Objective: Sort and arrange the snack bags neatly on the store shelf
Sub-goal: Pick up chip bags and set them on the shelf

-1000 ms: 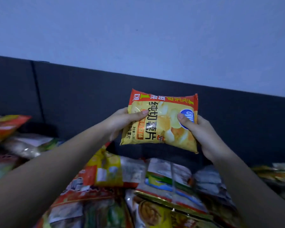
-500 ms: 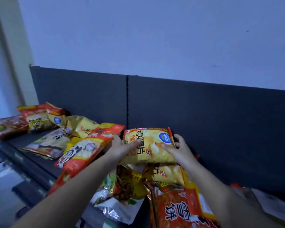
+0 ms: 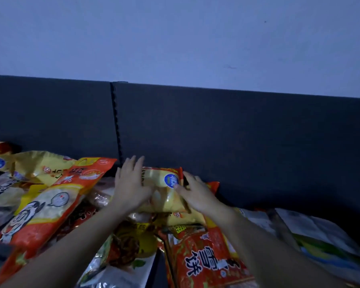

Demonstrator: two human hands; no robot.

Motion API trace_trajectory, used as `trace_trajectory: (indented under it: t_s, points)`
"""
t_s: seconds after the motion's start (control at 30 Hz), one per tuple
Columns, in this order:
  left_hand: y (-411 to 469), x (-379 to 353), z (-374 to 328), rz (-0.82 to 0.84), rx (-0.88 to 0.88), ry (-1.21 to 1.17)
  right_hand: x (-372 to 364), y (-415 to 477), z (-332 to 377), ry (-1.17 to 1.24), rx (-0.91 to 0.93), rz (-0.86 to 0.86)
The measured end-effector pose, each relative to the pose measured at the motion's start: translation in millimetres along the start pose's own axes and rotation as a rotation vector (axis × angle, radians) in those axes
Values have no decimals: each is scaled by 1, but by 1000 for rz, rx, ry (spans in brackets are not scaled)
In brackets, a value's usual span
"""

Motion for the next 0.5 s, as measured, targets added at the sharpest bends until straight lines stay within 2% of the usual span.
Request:
trace_trajectory:
  t_s: [0.13,0.23,0.37,0.5]
  points:
    - [-8,-43,-98,100,-391,-214,59,-39,-40,-12,-36,-126]
    - [-25,-100,-180,282,-660,-397,115,-89,-93,-45,-108,-286]
    - [-76,-182,-291,553,-872,-576,185,-196,-185,-83,-345,-567]
    - [-147,-255,-384,755,-1067,-664,231,-319,-272,-135,-679,-815]
Point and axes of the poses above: each hand's wrist, its own y-axis towards the middle knuckle, its own x-axis out of the back of the hand, z = x × y, the point moved 2 cm from there along y, towards the middle knuckle, and after that the axes turned 14 degrees about -y, right-handed, at the moved point
